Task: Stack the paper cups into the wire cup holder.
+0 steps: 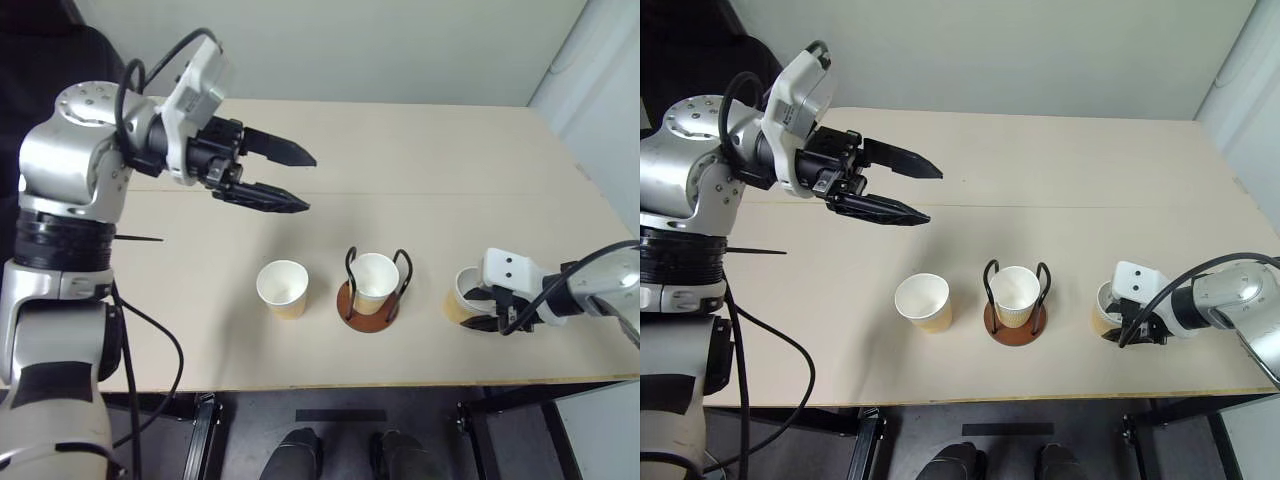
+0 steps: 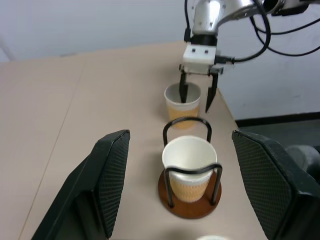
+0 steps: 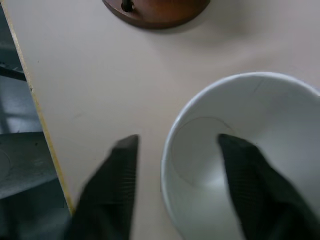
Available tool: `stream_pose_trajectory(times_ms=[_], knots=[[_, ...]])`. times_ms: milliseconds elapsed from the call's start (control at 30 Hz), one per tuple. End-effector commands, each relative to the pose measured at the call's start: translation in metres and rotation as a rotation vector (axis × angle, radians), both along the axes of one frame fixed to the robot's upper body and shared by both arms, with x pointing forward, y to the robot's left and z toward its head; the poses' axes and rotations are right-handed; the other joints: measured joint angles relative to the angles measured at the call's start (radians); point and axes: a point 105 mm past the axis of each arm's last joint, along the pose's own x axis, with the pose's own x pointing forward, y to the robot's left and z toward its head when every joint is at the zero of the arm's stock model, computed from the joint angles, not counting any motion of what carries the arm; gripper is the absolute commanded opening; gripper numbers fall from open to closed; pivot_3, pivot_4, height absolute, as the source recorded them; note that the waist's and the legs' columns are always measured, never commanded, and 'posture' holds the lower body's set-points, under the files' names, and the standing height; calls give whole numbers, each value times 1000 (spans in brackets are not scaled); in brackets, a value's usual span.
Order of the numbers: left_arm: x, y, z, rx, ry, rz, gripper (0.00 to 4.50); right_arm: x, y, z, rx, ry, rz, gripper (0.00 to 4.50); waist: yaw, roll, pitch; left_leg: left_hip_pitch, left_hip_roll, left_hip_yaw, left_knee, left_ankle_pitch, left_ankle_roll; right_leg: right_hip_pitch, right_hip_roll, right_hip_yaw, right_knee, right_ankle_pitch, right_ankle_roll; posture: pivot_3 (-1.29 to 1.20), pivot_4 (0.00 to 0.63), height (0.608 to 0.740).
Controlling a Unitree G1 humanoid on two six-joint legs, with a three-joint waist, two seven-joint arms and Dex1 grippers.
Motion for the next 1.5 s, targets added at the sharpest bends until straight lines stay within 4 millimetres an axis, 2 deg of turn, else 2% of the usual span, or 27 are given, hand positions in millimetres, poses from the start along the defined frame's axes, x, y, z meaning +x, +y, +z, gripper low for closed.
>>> stream_pose_trajectory(times_ms=[33,133,267,433,533,600,700,900,1100,1233,1500], knots=[[-13,12,3,43,-41,-17,3513,0,2,9,-2,-16,25,1198,-2,0,0,0,0,0,0,0,0,0,0,0,0,0,0,0,150,740],[-15,24,2,67,-54,19,3513,0,0,14,-3,-23,14,64,-4,0,0,0,0,0,-1,0,0,0,0,0,-1,0,0,0,150,740],[-17,32,20,23,-96,49,3513,2,-4,26,0,-47,-10,24,3,0,0,0,-1,-1,-1,0,0,1,-1,0,-1,0,0,0,150,740],[-19,40,24,24,-111,79,3513,0,-4,51,13,-95,-4,24,-4,0,0,0,0,0,-3,0,0,0,0,0,-2,0,0,0,150,740],[-21,41,28,10,-105,86,3513,-1,1,77,29,-158,16,24,-5,0,0,1,0,-1,-4,0,0,0,0,0,-2,0,-1,0,150,740],[-21,41,29,6,-99,86,3513,-2,10,97,58,-200,41,24,-6,0,0,1,0,0,-4,0,0,0,0,0,-2,0,-1,0,150,740],[-22,44,31,-8,-86,98,3513,-7,33,130,138,-264,104,24,-10,0,0,1,0,0,-4,0,0,-1,0,1,-2,0,-1,0,150,740],[-21,49,31,-26,-73,126,3513,-11,56,160,211,-299,158,24,-11,0,0,0,0,-1,-5,0,0,-1,0,0,-3,-1,-2,0,150,740],[-20,51,26,-26,-66,134,3513,-10,75,169,253,-293,218,24,-14,0,0,0,0,-1,-5,0,0,-2,0,0,-3,-1,-2,0,150,740],[-19,52,23,-30,-61,142,3513,-10,89,161,248,-252,277,24,-16,0,0,0,0,-1,-5,0,0,-2,0,0,-3,-1,-3,0,150,740],[-19,53,19,-39,-61,153,3513,-10,100,146,234,-180,342,24,-16,0,0,0,0,-1,-6,0,0,-2,0,0,-3,-2,-3,0,150,740]])
